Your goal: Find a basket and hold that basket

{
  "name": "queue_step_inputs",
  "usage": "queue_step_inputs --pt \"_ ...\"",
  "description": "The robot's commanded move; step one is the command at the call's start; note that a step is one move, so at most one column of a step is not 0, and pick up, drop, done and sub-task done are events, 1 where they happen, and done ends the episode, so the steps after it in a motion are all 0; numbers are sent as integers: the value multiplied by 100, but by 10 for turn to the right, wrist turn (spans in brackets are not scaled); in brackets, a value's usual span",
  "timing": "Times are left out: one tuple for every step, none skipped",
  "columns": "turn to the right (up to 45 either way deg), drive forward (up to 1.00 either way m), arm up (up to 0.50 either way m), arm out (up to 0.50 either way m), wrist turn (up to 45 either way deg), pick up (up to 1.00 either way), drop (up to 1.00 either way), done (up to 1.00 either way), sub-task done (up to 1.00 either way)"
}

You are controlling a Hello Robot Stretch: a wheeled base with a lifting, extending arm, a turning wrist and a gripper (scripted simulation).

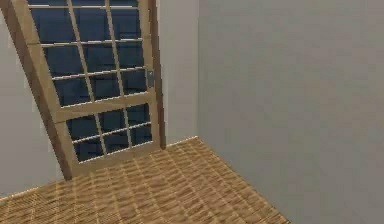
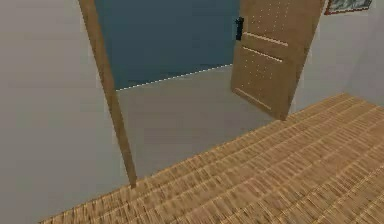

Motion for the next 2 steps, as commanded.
queue_step_inputs --pt "-450 0 0 0 0 0 0 0 0" --pt "-360 0 0 0 0 0 0 0 0"
